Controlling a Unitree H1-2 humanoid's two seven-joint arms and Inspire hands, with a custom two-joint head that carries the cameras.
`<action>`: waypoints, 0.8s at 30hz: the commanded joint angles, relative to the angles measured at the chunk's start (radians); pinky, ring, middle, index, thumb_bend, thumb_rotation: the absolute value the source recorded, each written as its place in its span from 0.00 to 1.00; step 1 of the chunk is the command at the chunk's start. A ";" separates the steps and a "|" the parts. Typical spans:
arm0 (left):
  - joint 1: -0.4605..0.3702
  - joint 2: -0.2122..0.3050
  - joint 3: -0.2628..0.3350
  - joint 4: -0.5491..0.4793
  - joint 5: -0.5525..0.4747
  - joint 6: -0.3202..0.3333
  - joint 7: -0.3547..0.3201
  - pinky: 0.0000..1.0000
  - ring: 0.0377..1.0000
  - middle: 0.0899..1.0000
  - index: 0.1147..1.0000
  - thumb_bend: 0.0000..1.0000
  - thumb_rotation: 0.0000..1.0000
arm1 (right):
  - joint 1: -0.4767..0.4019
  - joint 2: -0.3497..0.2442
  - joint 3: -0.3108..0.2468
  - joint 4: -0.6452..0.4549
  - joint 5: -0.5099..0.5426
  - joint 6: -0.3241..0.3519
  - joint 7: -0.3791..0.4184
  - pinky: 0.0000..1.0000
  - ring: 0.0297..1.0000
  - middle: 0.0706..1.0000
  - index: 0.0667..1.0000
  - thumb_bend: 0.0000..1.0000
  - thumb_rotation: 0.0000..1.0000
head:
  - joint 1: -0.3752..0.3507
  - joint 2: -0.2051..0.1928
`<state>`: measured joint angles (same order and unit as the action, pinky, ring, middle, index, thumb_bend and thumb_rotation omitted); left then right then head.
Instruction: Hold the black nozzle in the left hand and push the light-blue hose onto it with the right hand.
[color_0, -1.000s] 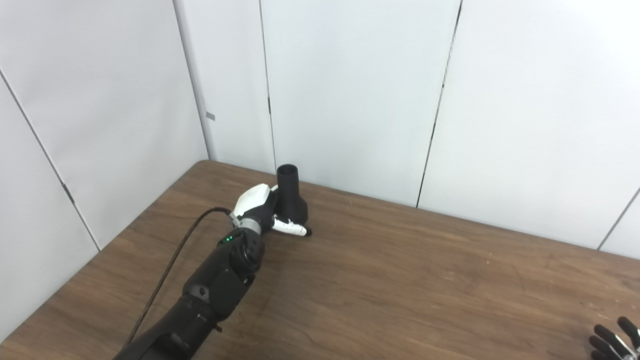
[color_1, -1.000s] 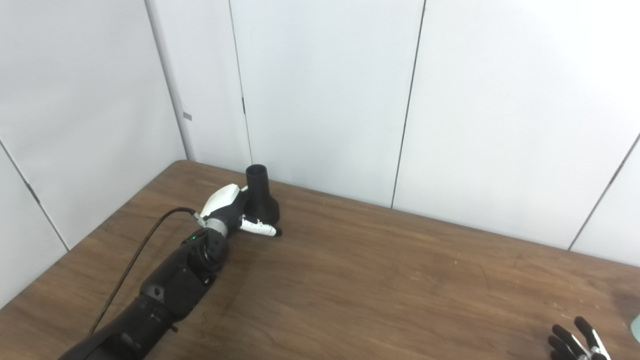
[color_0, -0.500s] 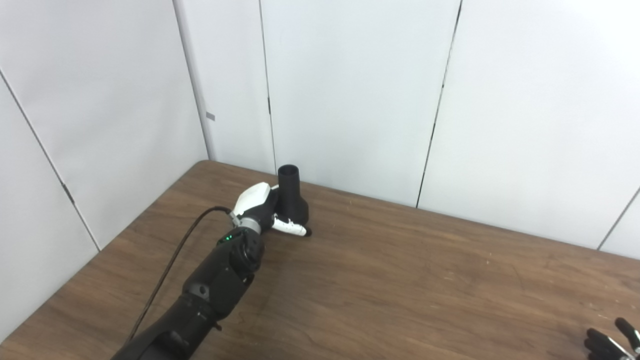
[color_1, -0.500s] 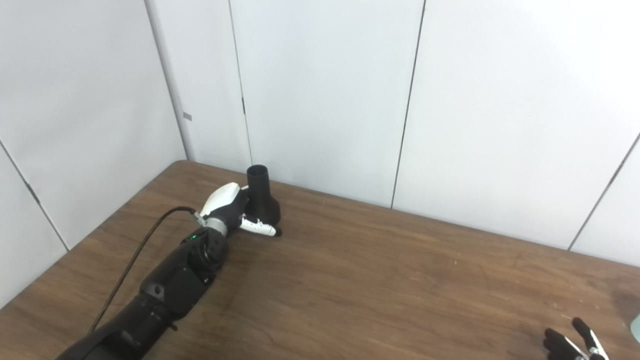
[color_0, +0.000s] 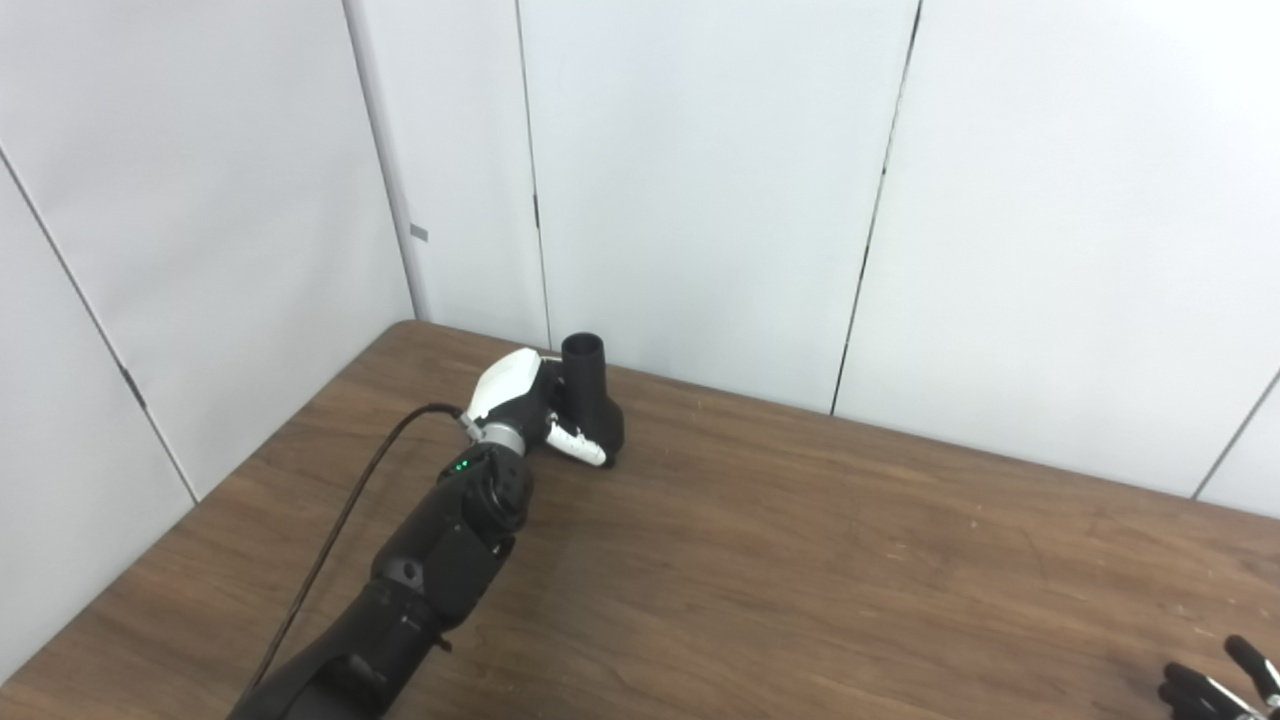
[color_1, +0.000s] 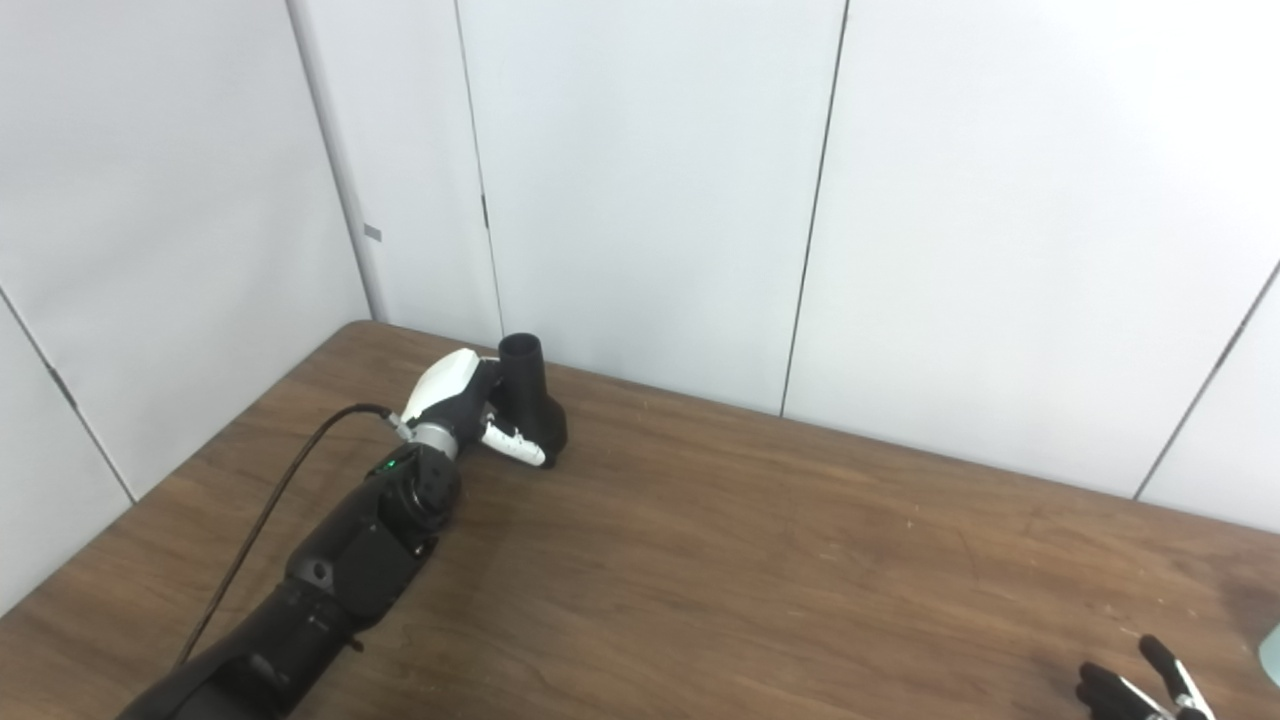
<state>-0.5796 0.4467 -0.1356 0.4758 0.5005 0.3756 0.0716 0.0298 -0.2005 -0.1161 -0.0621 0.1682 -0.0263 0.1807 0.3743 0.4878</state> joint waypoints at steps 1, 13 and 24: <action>-0.019 0.003 0.004 -0.012 -0.003 -0.009 0.007 1.00 0.60 0.44 0.43 0.52 0.00 | 0.030 0.014 0.005 0.012 0.008 -0.004 -0.005 0.84 0.79 0.77 0.95 0.57 1.00 | 0.000 0.001; -0.011 0.005 -0.002 -0.024 0.013 -0.013 0.012 1.00 0.61 0.44 0.43 0.52 0.00 | 0.031 0.015 0.002 0.017 0.013 -0.015 -0.002 0.83 0.79 0.76 0.94 0.58 1.00 | -0.002 0.004; 0.018 0.009 0.002 -0.094 0.016 -0.009 -0.002 1.00 0.58 0.43 0.44 0.52 0.00 | 0.029 0.013 0.003 0.019 0.011 -0.015 -0.001 0.82 0.78 0.76 0.93 0.59 1.00 | -0.026 0.015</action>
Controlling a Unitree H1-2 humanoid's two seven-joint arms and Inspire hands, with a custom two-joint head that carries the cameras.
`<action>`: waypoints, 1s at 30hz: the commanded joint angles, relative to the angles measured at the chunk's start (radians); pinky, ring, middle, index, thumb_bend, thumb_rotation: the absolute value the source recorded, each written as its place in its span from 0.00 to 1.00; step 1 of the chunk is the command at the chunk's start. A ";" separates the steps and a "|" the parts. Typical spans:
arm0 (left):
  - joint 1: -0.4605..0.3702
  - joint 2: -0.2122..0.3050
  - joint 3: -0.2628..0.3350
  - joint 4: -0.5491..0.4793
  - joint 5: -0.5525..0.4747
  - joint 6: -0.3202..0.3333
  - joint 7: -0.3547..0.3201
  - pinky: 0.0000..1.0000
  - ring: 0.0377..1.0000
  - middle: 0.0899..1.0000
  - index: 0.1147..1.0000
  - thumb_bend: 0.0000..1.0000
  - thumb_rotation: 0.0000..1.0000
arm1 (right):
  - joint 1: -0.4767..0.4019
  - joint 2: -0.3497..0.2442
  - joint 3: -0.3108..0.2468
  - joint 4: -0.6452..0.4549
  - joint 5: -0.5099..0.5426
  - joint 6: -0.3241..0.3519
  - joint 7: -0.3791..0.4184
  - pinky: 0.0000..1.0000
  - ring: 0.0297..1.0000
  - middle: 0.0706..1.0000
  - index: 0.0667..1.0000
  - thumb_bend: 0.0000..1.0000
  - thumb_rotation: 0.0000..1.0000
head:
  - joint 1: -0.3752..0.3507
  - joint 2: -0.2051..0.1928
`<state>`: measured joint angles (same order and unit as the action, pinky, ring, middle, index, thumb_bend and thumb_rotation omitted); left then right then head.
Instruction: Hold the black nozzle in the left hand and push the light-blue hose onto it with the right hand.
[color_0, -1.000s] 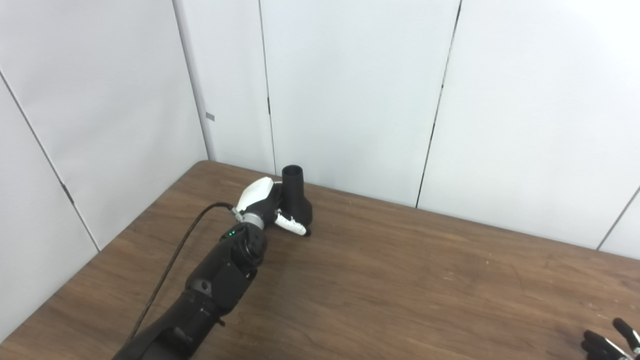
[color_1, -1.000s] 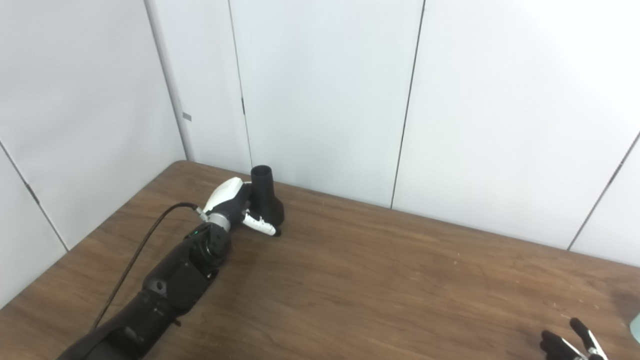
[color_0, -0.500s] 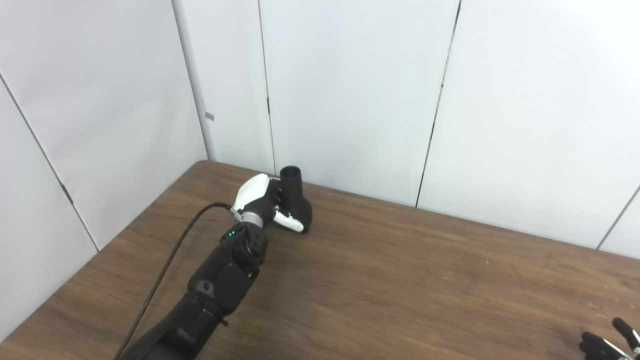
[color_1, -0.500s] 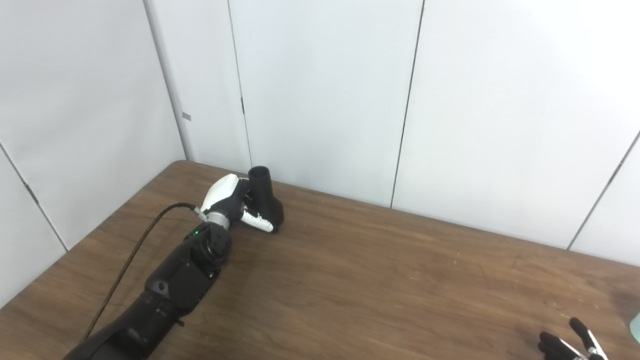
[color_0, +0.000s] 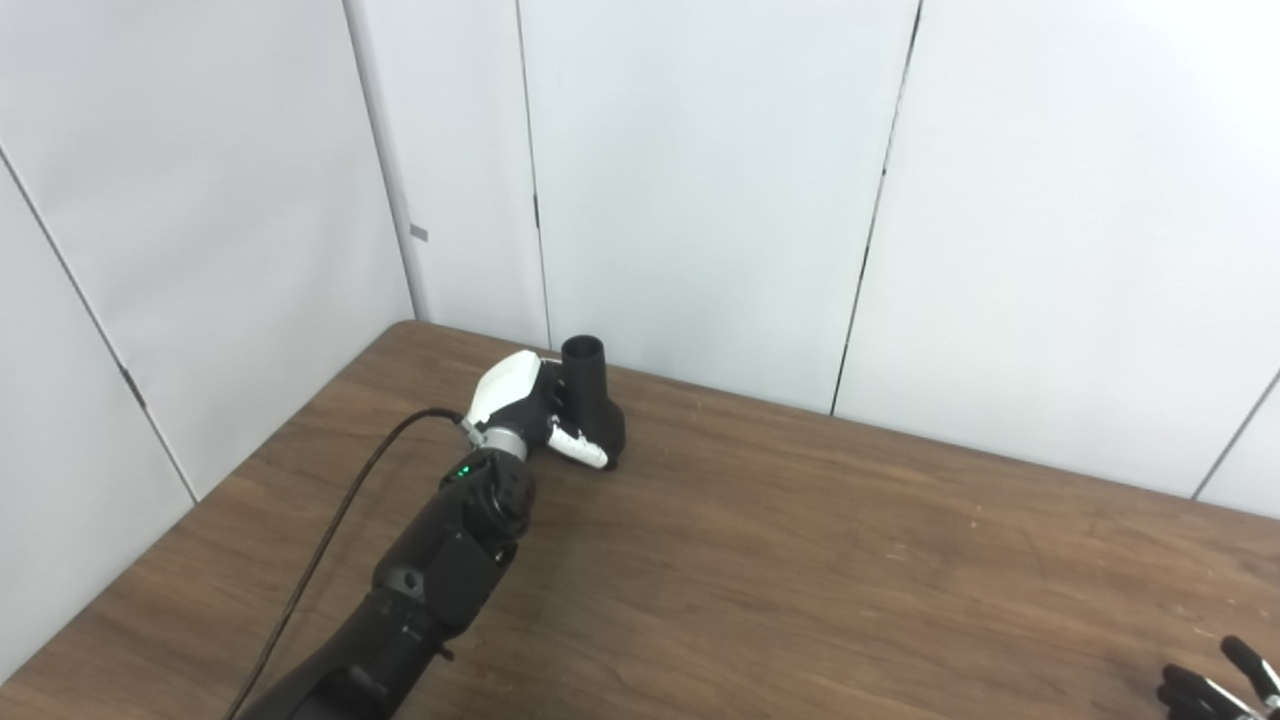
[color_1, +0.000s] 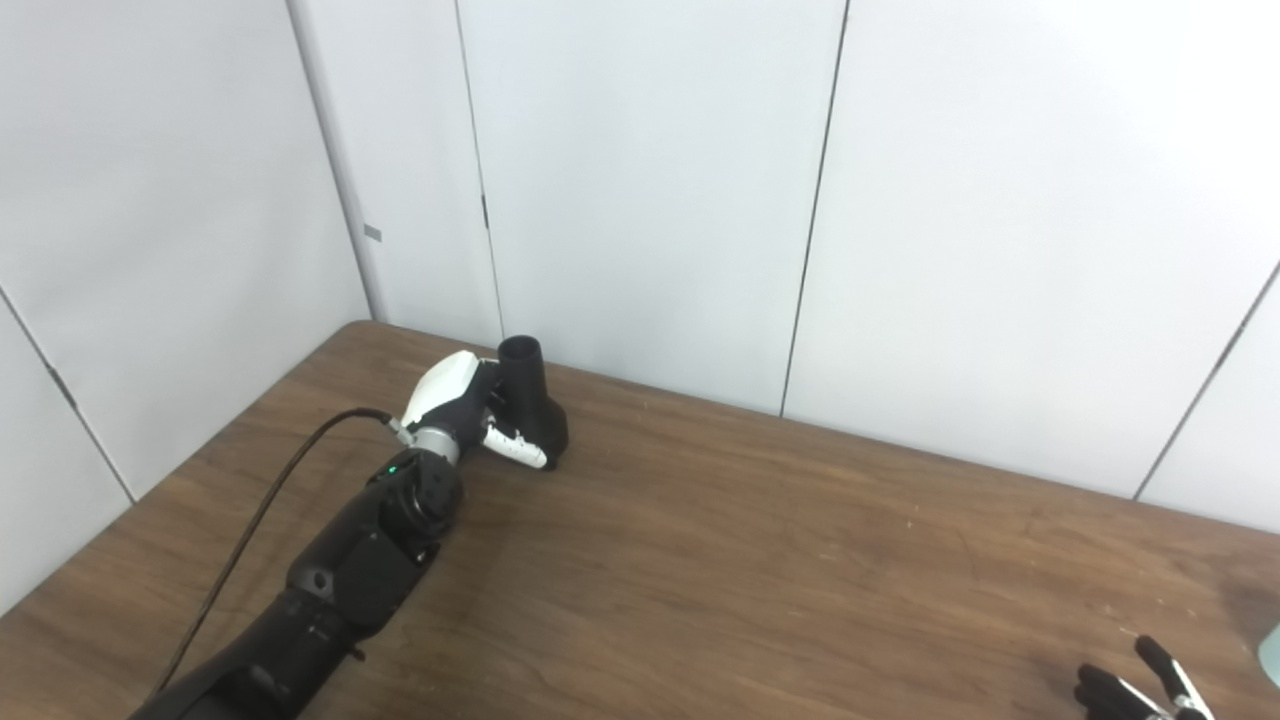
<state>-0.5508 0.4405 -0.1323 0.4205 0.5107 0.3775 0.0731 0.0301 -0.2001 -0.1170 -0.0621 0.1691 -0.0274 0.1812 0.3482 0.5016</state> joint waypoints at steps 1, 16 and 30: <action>-0.003 0.014 0.000 -0.056 0.007 -0.009 -0.004 1.00 0.57 0.41 0.45 0.52 0.00 | 0.029 0.013 0.004 0.020 0.008 -0.015 -0.002 0.82 0.78 0.76 0.93 0.59 1.00 | -0.004 0.005; 0.102 -0.017 -0.025 -0.293 0.020 -0.022 -0.051 1.00 0.74 0.46 0.41 0.52 0.00 | 0.028 0.022 0.011 0.000 -0.013 -0.004 -0.022 0.79 0.77 0.75 0.90 0.66 1.00 | -0.042 0.034; 0.181 -0.070 -0.071 -0.461 0.060 0.021 -0.129 1.00 0.71 0.43 0.43 0.52 0.00 | 0.026 0.022 0.015 -0.034 -0.028 -0.005 -0.035 0.79 0.76 0.75 0.89 0.64 1.00 | -0.122 0.064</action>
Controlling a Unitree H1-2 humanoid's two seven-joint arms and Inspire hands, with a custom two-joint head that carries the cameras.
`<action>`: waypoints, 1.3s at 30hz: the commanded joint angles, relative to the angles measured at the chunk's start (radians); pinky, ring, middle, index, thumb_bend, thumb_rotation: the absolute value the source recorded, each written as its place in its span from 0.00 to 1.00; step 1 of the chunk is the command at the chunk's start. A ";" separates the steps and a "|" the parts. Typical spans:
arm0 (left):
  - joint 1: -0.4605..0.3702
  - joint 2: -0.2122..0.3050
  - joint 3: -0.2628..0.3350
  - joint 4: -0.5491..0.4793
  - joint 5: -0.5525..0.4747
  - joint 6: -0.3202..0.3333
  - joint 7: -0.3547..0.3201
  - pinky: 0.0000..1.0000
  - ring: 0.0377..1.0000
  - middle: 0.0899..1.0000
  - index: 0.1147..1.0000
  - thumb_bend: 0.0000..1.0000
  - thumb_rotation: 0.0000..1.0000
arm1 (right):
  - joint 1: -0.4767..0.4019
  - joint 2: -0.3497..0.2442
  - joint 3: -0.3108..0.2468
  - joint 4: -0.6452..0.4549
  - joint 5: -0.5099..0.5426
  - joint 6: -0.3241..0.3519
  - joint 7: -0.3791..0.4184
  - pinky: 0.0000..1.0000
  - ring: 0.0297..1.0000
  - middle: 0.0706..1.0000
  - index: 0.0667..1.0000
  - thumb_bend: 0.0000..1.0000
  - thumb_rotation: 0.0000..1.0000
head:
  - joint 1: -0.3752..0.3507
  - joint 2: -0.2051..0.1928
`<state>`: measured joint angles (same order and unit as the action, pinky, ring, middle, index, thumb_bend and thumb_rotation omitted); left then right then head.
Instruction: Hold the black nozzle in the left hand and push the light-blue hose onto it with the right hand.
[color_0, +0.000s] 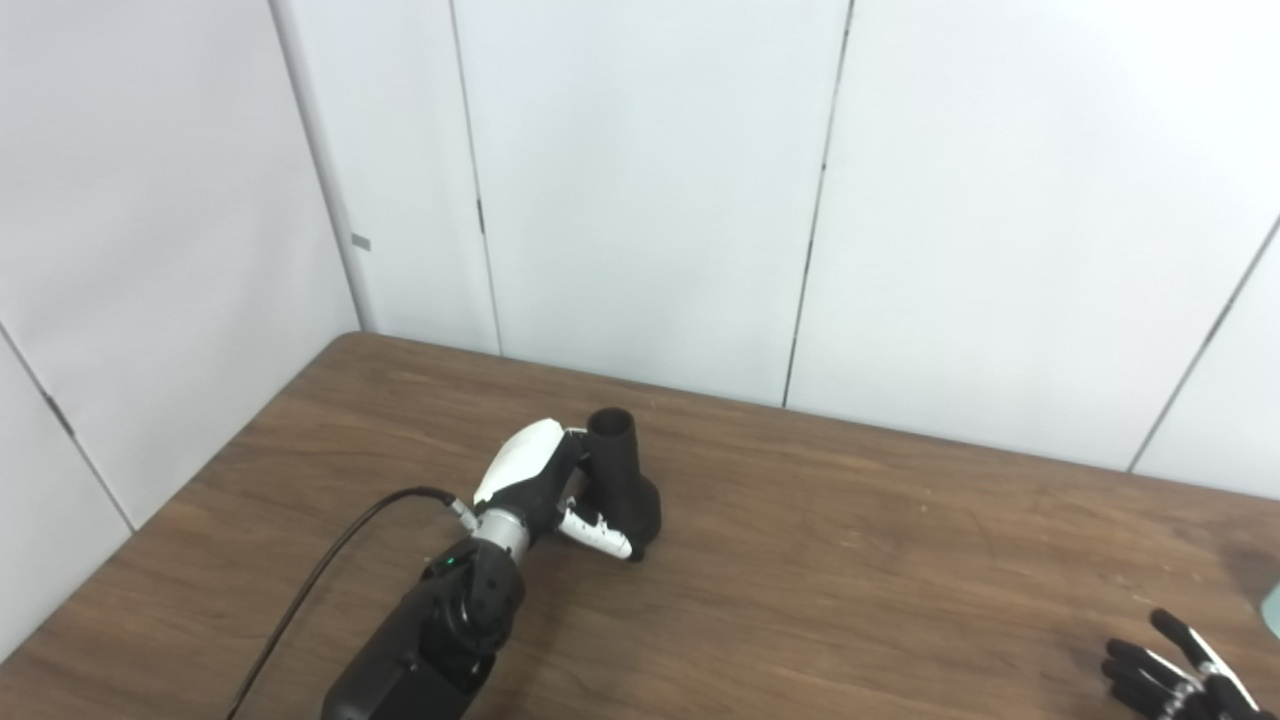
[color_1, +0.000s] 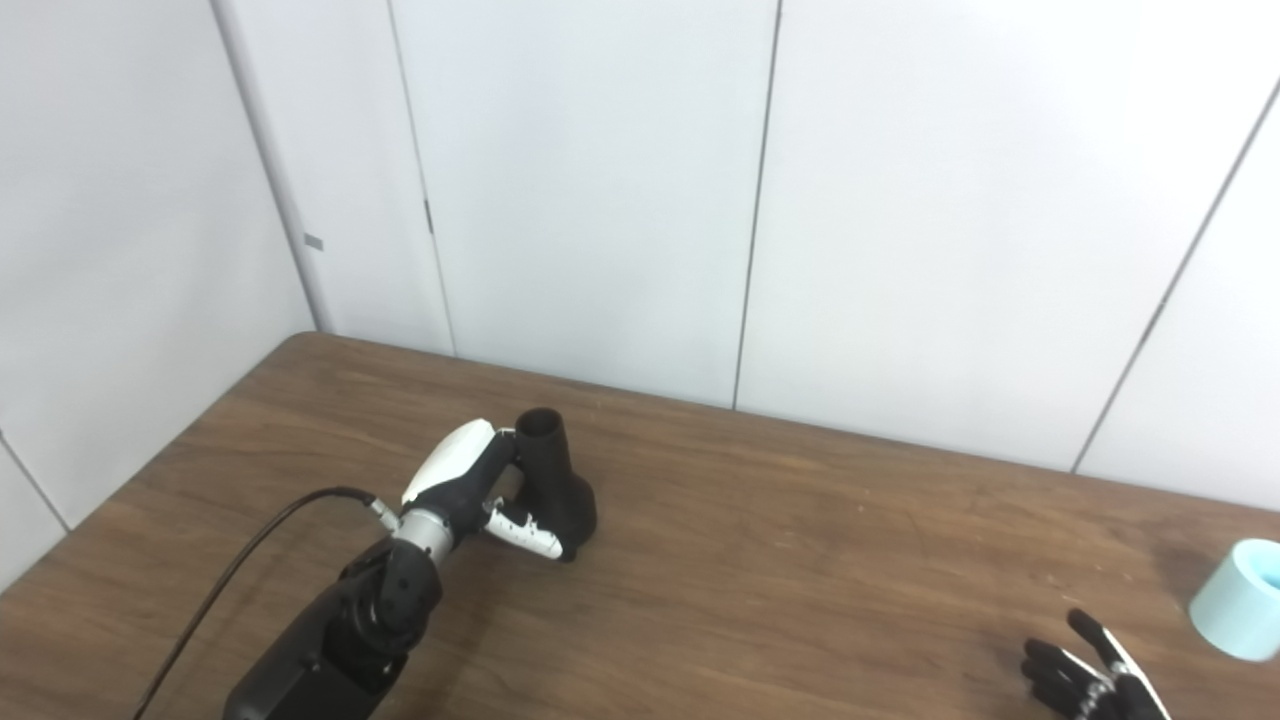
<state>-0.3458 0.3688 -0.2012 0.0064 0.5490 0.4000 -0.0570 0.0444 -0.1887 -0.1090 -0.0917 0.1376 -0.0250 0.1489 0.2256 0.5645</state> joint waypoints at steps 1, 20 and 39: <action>-0.013 -0.007 -0.014 -0.061 0.033 0.000 -0.004 1.00 0.71 0.43 0.43 0.52 0.00 | 0.014 0.008 0.007 -0.013 0.003 -0.005 -0.002 0.79 0.76 0.75 0.89 0.64 1.00 | 0.000 0.001; 0.134 -0.071 -0.128 -0.227 0.099 -0.068 -0.064 1.00 0.58 0.44 0.42 0.52 0.00 | 0.030 0.013 0.030 -0.156 -0.049 0.094 -0.034 0.83 0.77 0.76 0.89 0.65 1.00 | -0.086 0.060; 0.283 -0.126 -0.200 -0.332 0.193 -0.125 -0.119 1.00 0.57 0.44 0.42 0.52 0.00 | 0.037 0.052 0.047 -0.238 -0.079 0.173 -0.054 0.84 0.77 0.76 0.90 0.63 1.00 | -0.171 0.090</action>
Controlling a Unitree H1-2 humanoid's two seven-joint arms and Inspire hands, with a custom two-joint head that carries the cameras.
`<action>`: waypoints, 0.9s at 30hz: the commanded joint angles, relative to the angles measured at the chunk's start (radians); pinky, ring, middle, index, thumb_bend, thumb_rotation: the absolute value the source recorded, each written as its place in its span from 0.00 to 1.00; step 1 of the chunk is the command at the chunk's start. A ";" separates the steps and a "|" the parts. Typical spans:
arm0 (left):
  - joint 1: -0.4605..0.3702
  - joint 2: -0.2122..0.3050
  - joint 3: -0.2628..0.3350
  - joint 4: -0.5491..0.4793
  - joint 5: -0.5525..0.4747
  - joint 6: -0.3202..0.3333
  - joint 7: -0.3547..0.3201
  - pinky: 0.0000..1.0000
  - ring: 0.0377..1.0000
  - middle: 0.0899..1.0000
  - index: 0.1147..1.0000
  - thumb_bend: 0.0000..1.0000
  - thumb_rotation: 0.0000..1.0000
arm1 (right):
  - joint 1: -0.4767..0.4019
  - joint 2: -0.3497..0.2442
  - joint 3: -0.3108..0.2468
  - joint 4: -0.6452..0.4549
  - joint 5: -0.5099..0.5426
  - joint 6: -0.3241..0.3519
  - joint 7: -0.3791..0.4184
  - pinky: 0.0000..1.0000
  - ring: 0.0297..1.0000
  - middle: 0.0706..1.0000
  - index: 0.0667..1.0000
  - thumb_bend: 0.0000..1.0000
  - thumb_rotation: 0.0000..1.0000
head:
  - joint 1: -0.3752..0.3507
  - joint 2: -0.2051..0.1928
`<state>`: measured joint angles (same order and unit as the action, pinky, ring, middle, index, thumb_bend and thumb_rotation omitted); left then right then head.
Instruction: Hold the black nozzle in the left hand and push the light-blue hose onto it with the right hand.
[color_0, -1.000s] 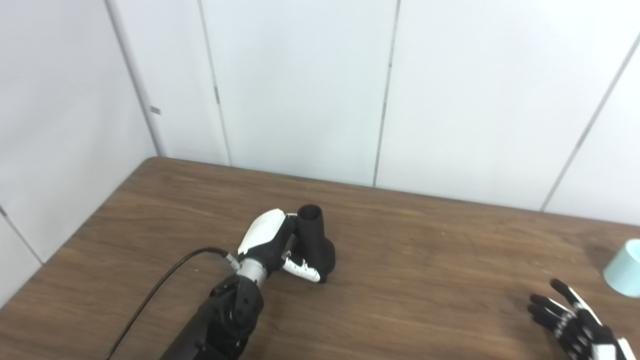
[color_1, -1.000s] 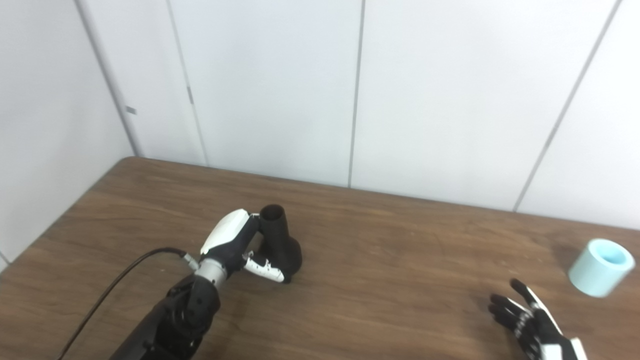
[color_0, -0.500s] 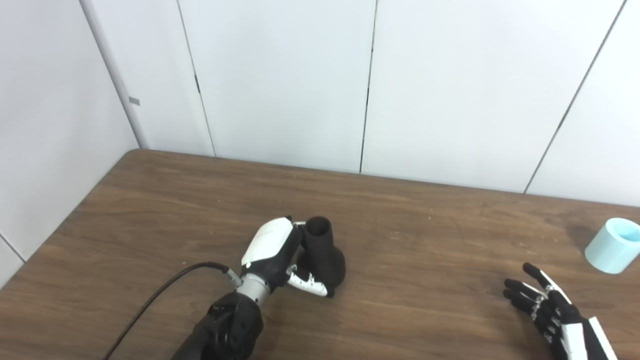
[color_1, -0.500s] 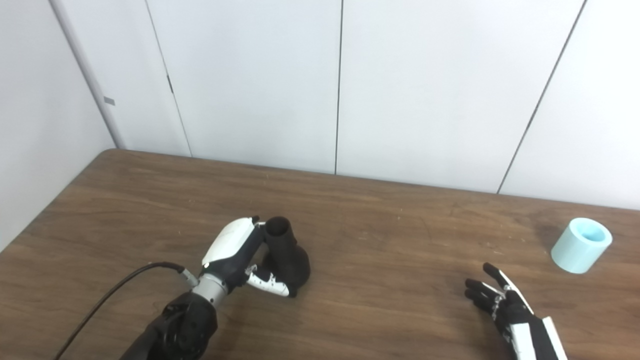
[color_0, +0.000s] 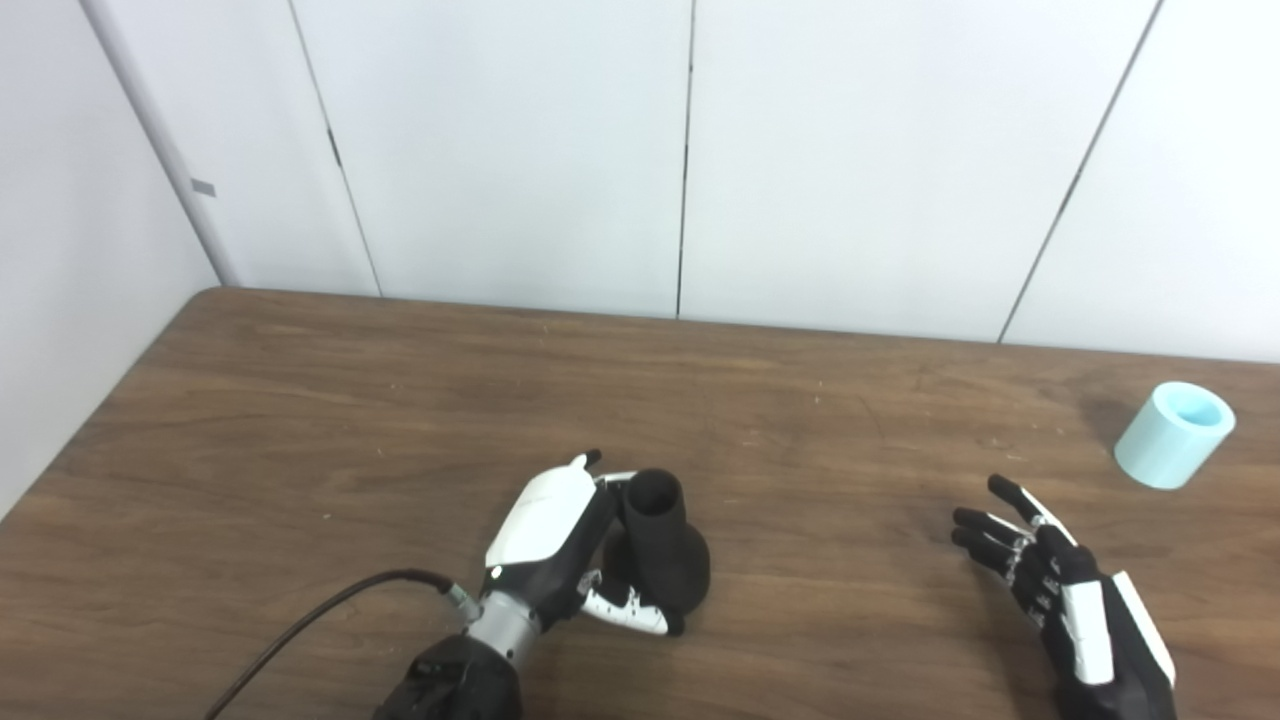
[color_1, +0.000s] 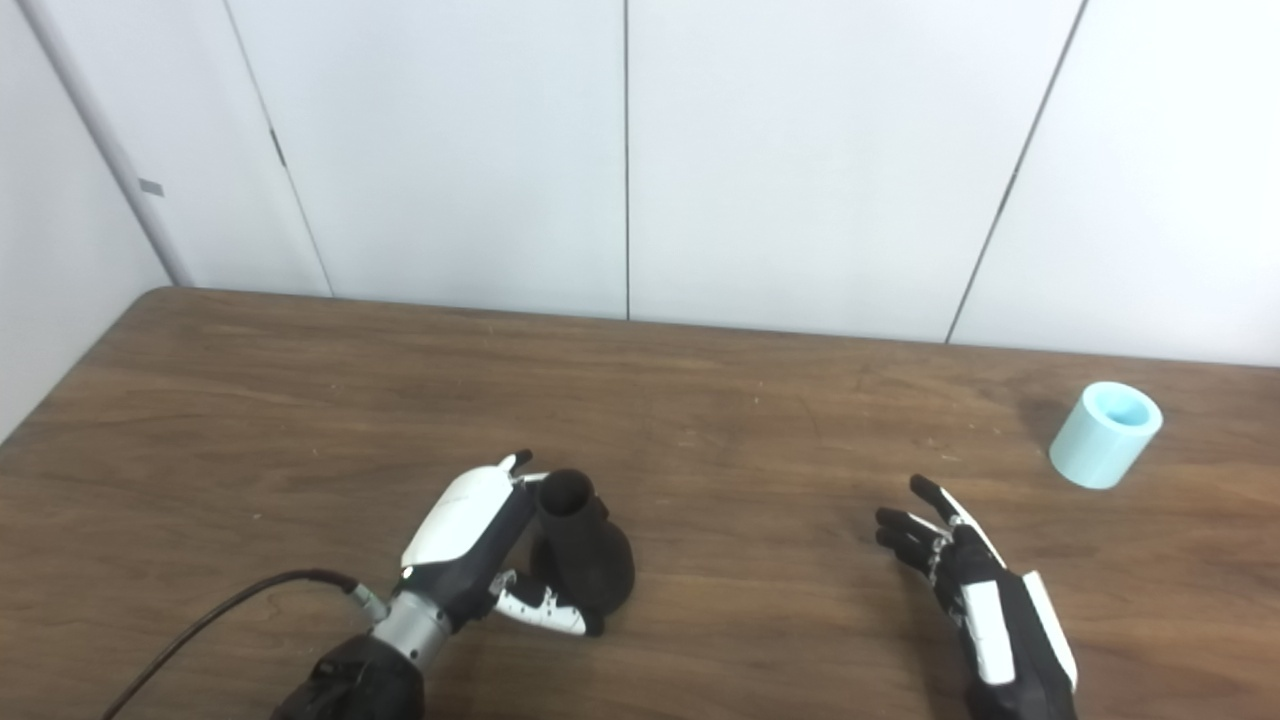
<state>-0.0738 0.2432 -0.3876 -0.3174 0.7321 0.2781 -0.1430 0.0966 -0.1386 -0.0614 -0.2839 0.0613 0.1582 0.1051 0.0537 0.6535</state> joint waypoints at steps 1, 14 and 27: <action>0.015 -0.003 -0.019 -0.013 0.015 -0.002 -0.041 1.00 0.57 0.44 0.42 0.52 0.00 | -0.017 0.003 0.002 -0.047 -0.006 -0.006 -0.011 0.84 0.77 0.76 0.90 0.63 1.00 | -0.006 0.006; 0.016 -0.006 -0.036 -0.013 0.001 -0.012 -0.105 1.00 0.57 0.45 0.41 0.52 0.00 | -0.035 0.027 0.024 -0.113 -0.040 0.071 -0.021 0.86 0.78 0.77 0.90 0.58 1.00 | -0.090 0.053; 0.039 -0.028 -0.069 -0.027 0.004 0.000 -0.136 1.00 0.59 0.46 0.41 0.52 0.00 | -0.061 0.026 0.028 -0.184 -0.070 0.141 -0.038 0.86 0.78 0.77 0.91 0.58 1.00 | -0.110 0.106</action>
<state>-0.0576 0.2248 -0.4195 -0.3496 0.7414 0.2710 -0.2114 0.0580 -0.1107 -0.0319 -0.4213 -0.0020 0.3085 0.0758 -0.0552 0.7578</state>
